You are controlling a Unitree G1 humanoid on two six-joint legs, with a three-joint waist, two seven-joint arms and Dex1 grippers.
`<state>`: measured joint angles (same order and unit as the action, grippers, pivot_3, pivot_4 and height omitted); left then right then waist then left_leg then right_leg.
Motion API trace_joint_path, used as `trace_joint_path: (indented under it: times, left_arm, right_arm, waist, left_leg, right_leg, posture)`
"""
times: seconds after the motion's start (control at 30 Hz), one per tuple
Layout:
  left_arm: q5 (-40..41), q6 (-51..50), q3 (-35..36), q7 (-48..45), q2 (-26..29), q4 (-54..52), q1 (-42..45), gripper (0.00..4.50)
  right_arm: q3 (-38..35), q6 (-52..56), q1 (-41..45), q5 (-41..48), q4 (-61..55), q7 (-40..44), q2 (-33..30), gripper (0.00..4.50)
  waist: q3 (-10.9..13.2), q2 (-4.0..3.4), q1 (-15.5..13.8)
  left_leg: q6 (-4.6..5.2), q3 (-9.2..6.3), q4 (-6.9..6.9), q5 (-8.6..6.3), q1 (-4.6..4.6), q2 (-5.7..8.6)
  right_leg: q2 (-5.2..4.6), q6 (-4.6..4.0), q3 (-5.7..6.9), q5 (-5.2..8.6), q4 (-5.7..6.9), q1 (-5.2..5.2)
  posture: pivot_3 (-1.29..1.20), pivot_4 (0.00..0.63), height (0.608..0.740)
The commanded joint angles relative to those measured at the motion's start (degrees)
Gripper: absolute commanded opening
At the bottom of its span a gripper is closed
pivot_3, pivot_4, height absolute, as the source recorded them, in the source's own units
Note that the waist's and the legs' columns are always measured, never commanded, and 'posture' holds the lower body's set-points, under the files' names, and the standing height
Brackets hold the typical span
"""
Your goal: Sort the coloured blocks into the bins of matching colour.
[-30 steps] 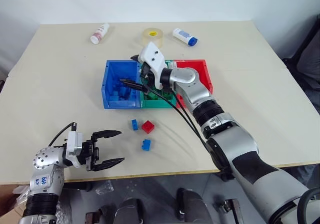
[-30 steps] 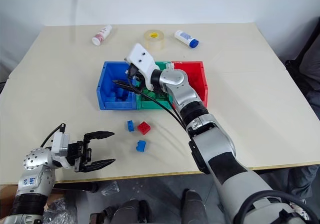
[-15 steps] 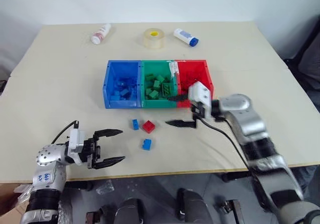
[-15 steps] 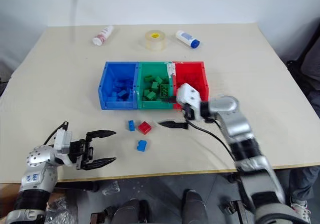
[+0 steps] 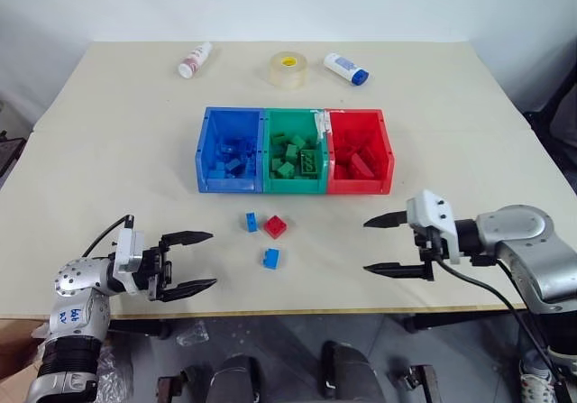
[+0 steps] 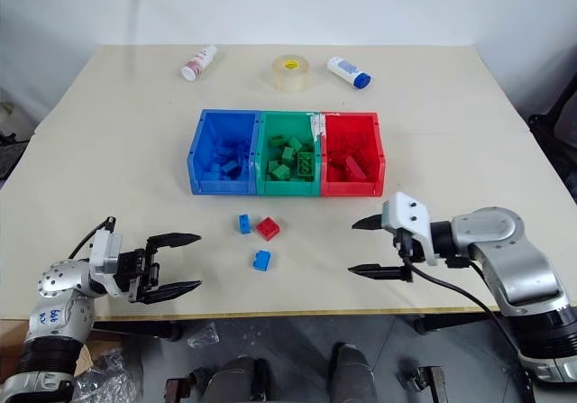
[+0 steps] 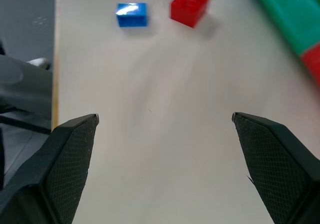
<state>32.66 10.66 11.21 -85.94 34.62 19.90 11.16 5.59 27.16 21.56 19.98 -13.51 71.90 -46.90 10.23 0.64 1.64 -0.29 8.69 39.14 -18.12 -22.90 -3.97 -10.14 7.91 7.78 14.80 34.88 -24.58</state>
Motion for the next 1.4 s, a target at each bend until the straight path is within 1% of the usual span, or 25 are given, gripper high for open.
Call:
trace_joint_path:
  times: [0.03,0.13,0.27,0.43,0.57,0.63,0.73,0.8,0.9,1.03,1.17,1.27,1.4]
  left_arm:
    - [0.38,0.15,0.18,-1.32,0.19,-1.48,0.33,4.50]
    - [0.44,-0.17,-0.38,-0.78,-0.40,-3.21,-0.43,4.50]
    - [0.50,-0.64,-1.33,-0.22,-1.04,-6.59,-2.00,4.50]
    - [0.39,-2.65,-2.12,3.06,-1.81,-13.32,-4.32,4.50]
    - [-1.27,-5.24,-4.97,8.03,-3.02,-20.31,-5.20,4.50]
    - [-2.91,-5.30,-6.08,10.49,-3.78,-21.30,-5.09,4.50]
    - [-9.74,-6.75,-9.87,16.60,-4.27,-21.77,-4.23,4.50]
    - [-12.79,-6.98,-11.69,18.81,-4.08,-21.81,-3.87,4.50]
    - [-16.45,-5.13,-15.01,20.01,-5.11,-18.58,-1.53,4.50]
    - [-19.94,-2.58,-17.65,21.31,-6.52,-13.33,2.12,4.50]
    - [-22.58,-1.63,-19.83,22.22,-7.80,-8.73,5.82,4.50]
    - [-22.09,-0.62,-20.36,21.53,-8.45,-6.61,7.07,3.95]
    - [-22.05,0.14,-21.03,20.52,-9.17,-5.14,8.10,2.71]
  right_arm:
    - [6.13,0.70,3.31,-2.54,-1.75,-3.02,4.42,4.47]
    - [11.37,-0.46,6.56,-5.66,0.71,-5.85,10.20,4.47]
    - [13.16,-0.69,7.75,-5.47,1.11,-5.46,12.83,4.47]
    - [12.03,-2.50,7.32,-4.13,1.60,-3.98,12.35,4.47]
    - [9.53,-3.71,5.78,-3.09,2.02,-2.55,9.90,4.47]
    - [8.60,-4.07,5.29,-2.94,2.20,-2.61,9.29,4.47]
    - [6.76,-3.90,4.73,-2.91,2.46,-3.59,8.60,4.47]
    - [6.07,-3.84,4.48,-2.94,2.49,-4.03,8.47,4.47]
    - [4.48,-3.73,3.75,-3.00,2.54,-5.03,8.00,4.47]
    - [2.77,-3.31,2.35,-2.64,1.98,-6.02,7.35,4.47]
    - [0.48,-3.13,-0.03,-2.02,1.17,-7.10,6.30,4.47]
    - [-1.17,-3.23,-1.64,-1.50,0.79,-7.93,5.63,4.50]
    - [-2.84,-3.32,-3.28,-1.41,0.34,-8.75,4.71,4.50]
  waist:
    - [0.00,0.00,0.04]
    - [0.00,0.00,0.08]
    - [0.00,0.00,-0.20]
    - [0.00,0.00,-0.13]
    - [0.00,0.01,-0.16]
    - [0.00,0.01,-0.14]
    - [0.00,0.00,-0.14]
    - [0.00,0.00,-0.09]
    - [0.00,0.01,-0.13]
    - [-0.01,0.00,-0.27]
    - [-0.03,-0.03,-1.18]
    - [-0.07,-0.10,-1.52]
    - [-0.12,-0.18,-1.81]
  left_leg:
    - [0.00,0.00,0.01,0.00,0.00,0.00]
    - [0.00,0.01,0.01,0.00,-0.01,0.00]
    - [0.01,-0.02,0.01,0.00,-0.07,0.02]
    - [0.05,-0.03,0.03,-0.03,-0.08,0.03]
    - [0.04,-0.03,0.03,-0.02,-0.07,0.02]
    - [0.04,-0.03,0.03,-0.02,-0.07,0.04]
    - [0.03,-0.03,0.03,-0.02,-0.04,0.03]
    - [0.03,-0.03,0.03,-0.02,-0.05,0.03]
    - [0.03,-0.02,0.03,-0.02,-0.05,0.03]
    - [0.04,-0.01,0.05,-0.02,-0.06,0.03]
    - [0.04,-0.03,0.07,-0.01,-0.05,0.04]
    - [0.04,0.00,0.11,-0.01,0.02,0.04]
    - [0.05,-0.03,0.14,-0.01,0.05,0.05]
  right_leg:
    - [0.00,0.00,0.00,0.00,0.01,0.00]
    - [0.00,0.00,0.00,0.00,0.06,-0.02]
    - [0.00,0.00,0.04,0.00,0.03,-0.02]
    - [-0.01,0.00,0.04,0.00,-0.01,0.00]
    - [0.00,0.00,0.03,0.00,0.02,-0.01]
    - [-0.01,0.01,0.03,-0.01,-0.02,0.02]
    - [0.00,0.01,0.04,-0.01,0.00,0.02]
    - [0.00,0.01,0.03,-0.01,-0.01,0.02]
    - [0.00,0.01,0.03,-0.01,-0.01,0.01]
    - [0.00,0.01,0.03,-0.01,-0.01,0.02]
    - [-0.01,0.01,0.04,-0.01,-0.01,0.06]
    - [-0.01,0.01,0.01,-0.01,0.02,0.10]
    - [-0.02,0.01,0.02,-0.01,0.03,0.16]
  posture:
    - [0.00,0.150,0.740]
    - [0.00,0.150,0.740]
    - [0.00,0.150,0.740]
    - [0.00,0.150,0.740]
    - [0.00,0.150,0.740]
    - [0.00,0.150,0.740]
    - [0.00,0.150,0.740]
    - [0.00,0.150,0.740]
    - [0.00,0.150,0.740]
    - [0.00,0.150,0.740]
    - [0.00,0.150,0.740]
    - [0.00,0.150,0.740]
    - [0.00,0.150,0.740]
